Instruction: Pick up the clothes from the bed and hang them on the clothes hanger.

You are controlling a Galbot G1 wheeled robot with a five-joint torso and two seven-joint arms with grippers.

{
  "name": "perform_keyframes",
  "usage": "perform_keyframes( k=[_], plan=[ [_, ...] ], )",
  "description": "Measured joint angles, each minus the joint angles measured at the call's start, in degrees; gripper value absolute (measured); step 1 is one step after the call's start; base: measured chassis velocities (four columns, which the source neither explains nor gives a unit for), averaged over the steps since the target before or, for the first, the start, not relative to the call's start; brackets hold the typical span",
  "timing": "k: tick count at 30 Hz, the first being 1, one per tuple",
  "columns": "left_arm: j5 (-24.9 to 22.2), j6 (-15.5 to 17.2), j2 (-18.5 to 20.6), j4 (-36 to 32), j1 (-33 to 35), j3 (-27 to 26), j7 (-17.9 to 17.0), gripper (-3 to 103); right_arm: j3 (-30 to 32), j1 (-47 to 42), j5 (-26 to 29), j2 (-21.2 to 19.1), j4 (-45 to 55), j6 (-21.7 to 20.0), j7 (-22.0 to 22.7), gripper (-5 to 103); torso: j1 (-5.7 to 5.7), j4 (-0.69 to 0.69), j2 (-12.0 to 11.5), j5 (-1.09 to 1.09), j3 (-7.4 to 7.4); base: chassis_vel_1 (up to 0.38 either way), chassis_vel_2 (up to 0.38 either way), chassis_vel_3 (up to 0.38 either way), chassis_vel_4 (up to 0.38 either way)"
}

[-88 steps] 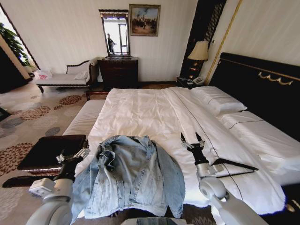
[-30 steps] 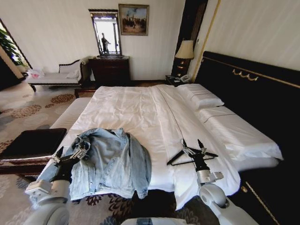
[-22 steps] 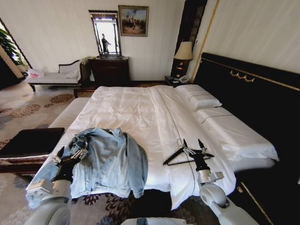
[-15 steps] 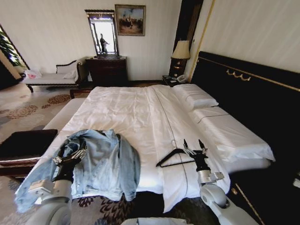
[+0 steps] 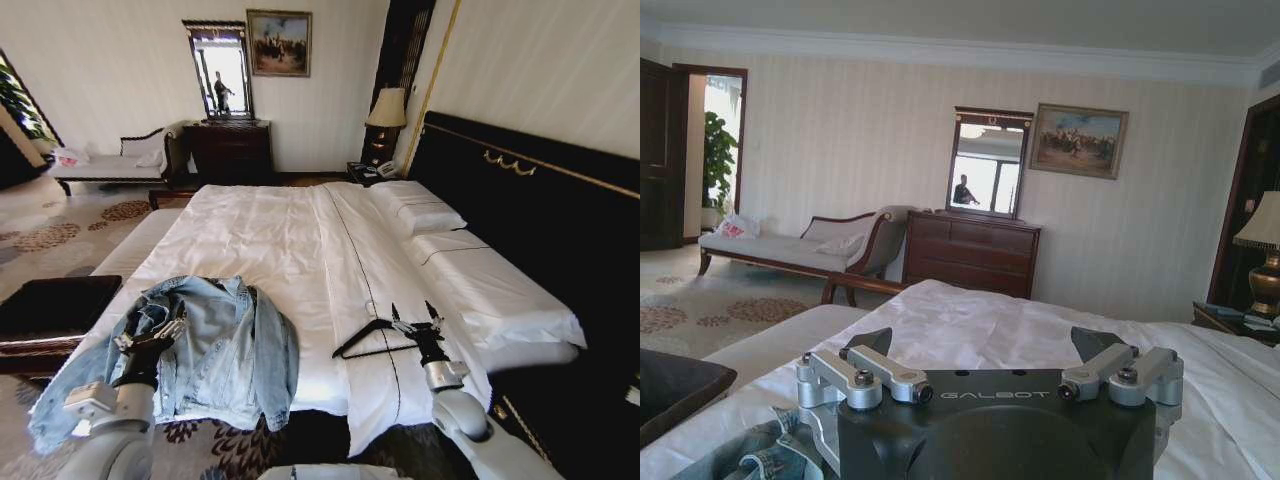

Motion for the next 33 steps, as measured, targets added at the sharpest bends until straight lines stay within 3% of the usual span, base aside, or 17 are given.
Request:
perform_keyframes(
  k=[2, 5, 9, 10, 12, 14, 17, 18, 20, 22, 25, 33],
  plan=[
    [0.31, -0.04, -0.26, -0.05, -0.01, -0.21, 0.01, 100, -3.96, 4.41, 0.98, -5.46, -1.59, -2.77, -0.62, 100, 0.01, 0.0, 0.0, 0.04, 0.01, 0.0, 0.0, 0.0, 0.0],
    [0.64, -0.08, -0.39, -0.04, -0.03, -0.27, 0.03, 100, -5.97, 7.58, 2.91, -8.64, -2.95, -3.55, -2.8, 100, 0.03, 0.02, -0.01, 0.04, 0.01, 0.0, 0.0, 0.0, 0.0],
    [1.05, -0.09, 0.82, 0.09, -1.31, 0.31, 0.15, 100, -8.34, 15.32, 9.78, -19.74, -7.35, -4.16, -14.04, 100, 0.04, 0.01, -0.02, 0.01, 0.02, 0.0, 0.0, 0.0, 0.0],
    [1.05, -0.09, 0.82, 0.09, -1.31, 0.31, 0.15, 100, -8.34, 15.32, 9.78, -19.74, -7.35, -4.16, -14.04, 100, 0.04, 0.01, -0.02, 0.01, 0.02, 0.0, 0.0, 0.0, 0.0],
    [1.05, -0.02, 1.21, -0.43, -1.67, 0.6, 0.2, 100, -9.63, 20.0, 13.58, -24.6, -10.66, -4.33, -22.33, 100, 0.03, 0.0, -0.01, -0.01, 0.01, 0.0, 0.0, 0.0, 0.0],
    [1.05, -0.02, 1.21, -0.57, -1.76, 0.68, 0.2, 100, -9.93, 20.78, 14.26, -25.23, -11.27, -4.47, -23.8, 100, 0.02, 0.01, -0.01, -0.01, 0.01, 0.0, 0.0, 0.0, 0.0],
    [1.06, 0.0, 0.76, -1.19, -1.82, 1.06, 0.23, 100, -14.49, 27.95, 17.62, -28.5, -16.67, -6.16, -34.72, 100, 0.02, 0.01, -0.01, 0.0, 0.01, 0.0, 0.0, 0.0, 0.0],
    [1.06, 0.0, 0.76, -1.19, -1.82, 1.06, 0.23, 100, -14.49, 27.95, 17.62, -28.5, -16.67, -6.16, -34.72, 100, 0.02, 0.01, -0.01, 0.0, 0.01, 0.0, 0.0, 0.0, 0.0],
    [1.43, 0.01, 0.55, -1.45, -1.62, 1.24, 0.22, 100, -18.78, 33.65, 16.39, -28.48, -22.11, -6.86, -43.86, 100, 0.03, 0.01, -0.01, 0.02, 0.02, 0.0, 0.0, 0.0, 0.0],
    [1.75, 0.0, 0.55, -1.58, -1.48, 1.24, 0.23, 100, -19.96, 35.75, 13.51, -27.24, -24.93, -7.01, -48.26, 100, 0.03, 0.0, -0.01, 0.01, 0.02, 0.0, 0.0, 0.0, 0.0],
    [1.95, -0.03, 0.53, -1.75, -1.22, 1.23, 0.23, 100, -20.34, 36.81, 11.19, -25.92, -27.0, -7.01, -51.05, 100, 0.03, 0.02, -0.01, 0.03, 0.02, 0.0, 0.0, 0.0, 0.0],
    [3.2, -0.3, 0.01, -1.74, -0.54, 1.36, 0.21, 100, -22.14, 43.98, 1.91, -22.24, -36.21, -5.99, -65.38, 100, 0.03, 0.01, -0.01, 0.01, 0.01, 0.0, 0.0, 0.0, 0.0]
  ],
)
